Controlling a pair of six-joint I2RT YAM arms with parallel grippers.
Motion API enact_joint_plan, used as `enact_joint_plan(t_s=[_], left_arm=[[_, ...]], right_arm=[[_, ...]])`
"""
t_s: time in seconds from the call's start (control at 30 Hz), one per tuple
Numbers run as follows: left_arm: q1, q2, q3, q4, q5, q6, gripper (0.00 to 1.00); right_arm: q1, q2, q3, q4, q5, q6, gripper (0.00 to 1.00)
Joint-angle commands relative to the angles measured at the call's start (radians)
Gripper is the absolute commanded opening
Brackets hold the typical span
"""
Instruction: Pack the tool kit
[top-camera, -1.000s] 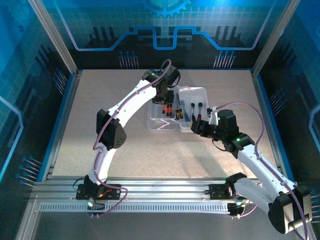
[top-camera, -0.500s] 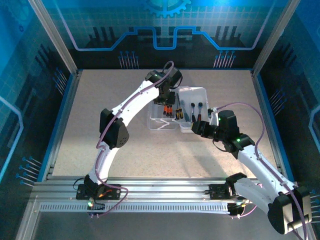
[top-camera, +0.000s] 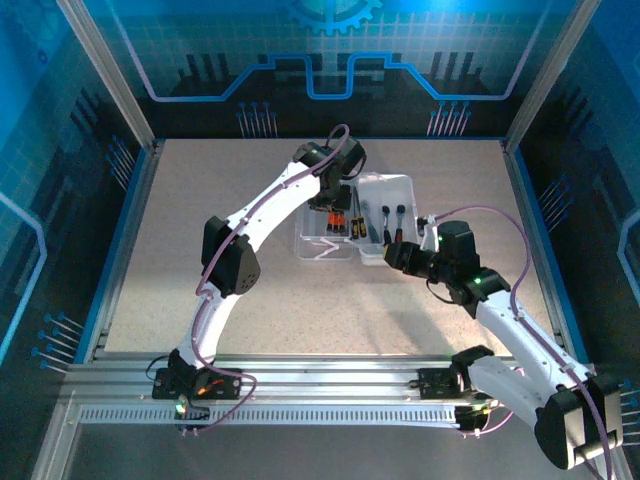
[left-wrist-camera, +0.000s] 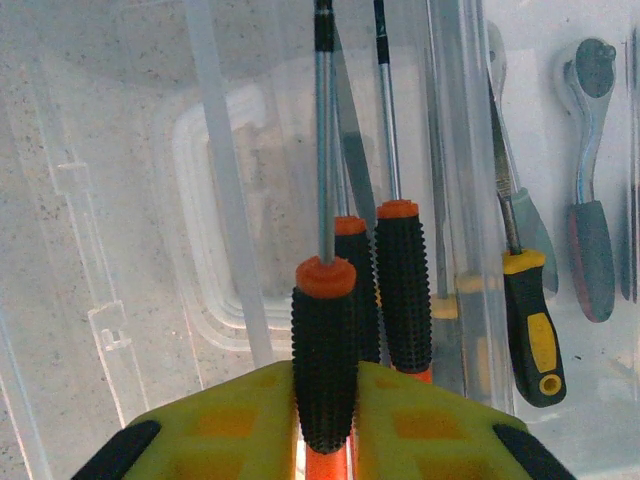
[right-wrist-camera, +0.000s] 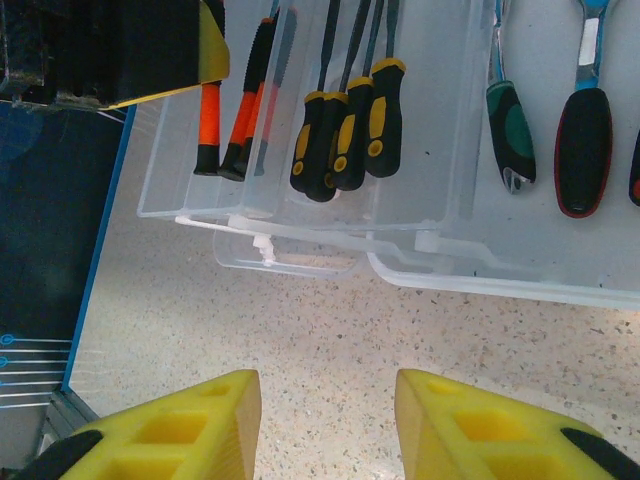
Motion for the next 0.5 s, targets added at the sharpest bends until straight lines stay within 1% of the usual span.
enact_joint_plan(t_s=[0.0,0.3,0.47], left_arm=[[-0.006,0.023,0.025,-0.033,-0.019,-0.014,0.21],[-0.006,0.000,0.026,-0.033,-0.027,-0.028,0.28],[-0.002,-0.065,0.026,-0.029,-0.056,-0.019,0.31]], right_arm=[[-0.012,-0.018,-0.016,0.000,-0.015,-0.001,0.41],[-0.014,-0.029,-0.013,-0.008,-0.016,0.000,0.41],[-0.024,-0.035,-0.001,-0.035,-0.004,-0.019,0.42]])
